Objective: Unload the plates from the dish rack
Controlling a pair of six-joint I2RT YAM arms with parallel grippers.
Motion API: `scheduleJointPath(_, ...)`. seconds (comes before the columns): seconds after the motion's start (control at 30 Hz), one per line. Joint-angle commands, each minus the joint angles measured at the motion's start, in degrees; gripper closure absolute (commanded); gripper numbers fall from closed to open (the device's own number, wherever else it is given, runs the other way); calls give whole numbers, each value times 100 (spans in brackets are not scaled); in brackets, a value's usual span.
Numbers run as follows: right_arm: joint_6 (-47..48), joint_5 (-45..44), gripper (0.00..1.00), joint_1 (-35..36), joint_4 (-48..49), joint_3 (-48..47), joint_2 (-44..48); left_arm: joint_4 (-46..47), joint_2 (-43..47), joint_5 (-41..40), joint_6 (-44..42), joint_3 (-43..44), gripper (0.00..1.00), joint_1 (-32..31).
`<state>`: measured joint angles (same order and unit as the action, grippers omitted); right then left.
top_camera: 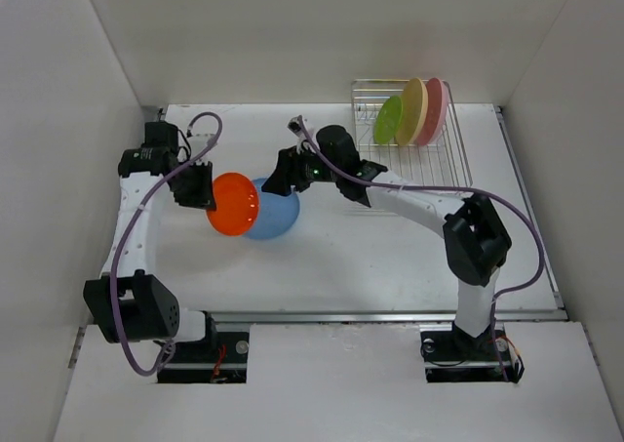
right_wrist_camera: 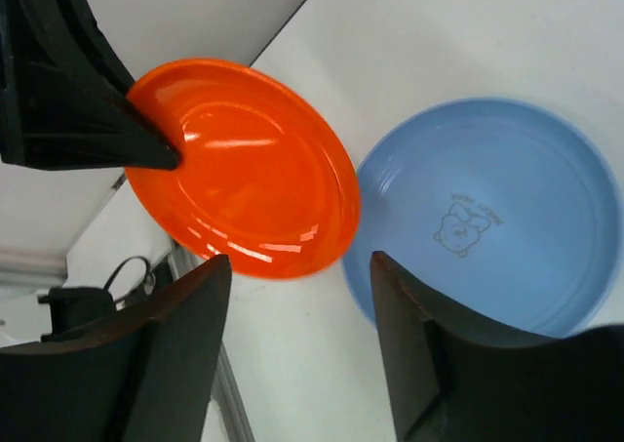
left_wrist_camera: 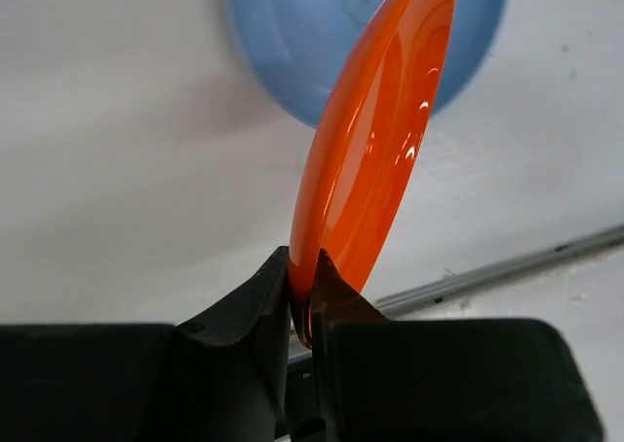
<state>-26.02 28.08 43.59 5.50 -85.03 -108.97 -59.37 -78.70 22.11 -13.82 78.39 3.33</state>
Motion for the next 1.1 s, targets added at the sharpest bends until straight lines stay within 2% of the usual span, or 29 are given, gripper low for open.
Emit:
scheduleJointPath(0.0,-105,-539,33,-43,-267,-452,155,523,22,-673,353,1,100,421)
scheduleJointPath(0.13,-105,-1504,28,-289,-854,-558,472,971,-321,-516,749,124,100,1221)
scheduleJointPath(0.17,-105,-2081,28,-438,-1075,-628,473,1067,-418,-410,898,194,100,1379)
scheduleJointPath(0.27,-44,-3112,28,-720,-2234,-1233,473,1410,-927,-208,1118,351,100,1986)
scheduleJointPath(0.3,-43,-3802,28,-956,-2516,-1426,369,1411,-1276,-146,1171,431,100,2222)
scheduleJointPath(0.37,79,-4448,28,-1194,-3182,-2015,148,1481,-1656,-40,1259,702,100,2399)
scheduleJointPath(0.4,80,-5034,28,-1422,-3326,-2174,69,1481,-1849,21,1259,808,100,2452)
scheduleJointPath(0.43,184,-5249,28,-1537,-3405,-2445,-10,1481,-2225,22,1320,896,100,2531)
scheduleJointPath(0.63,528,-5997,29,-2170,-3670,-3527,-1002,1358,-3352,301,1321,1424,100,2532)
scheduleJointPath(0.8,528,-6305,30,-2408,-3723,-4318,-1863,1244,-3714,303,1321,1530,100,2532)
scheduleJointPath(1.03,475,-6771,30,-2566,-3662,-4583,-2479,1191,-3987,30,1321,1530,100,2532)
scheduleJointPath(1.07,475,-6771,30,-2627,-3661,-4583,-2480,1113,-3987,30,1321,1530,95,2532)
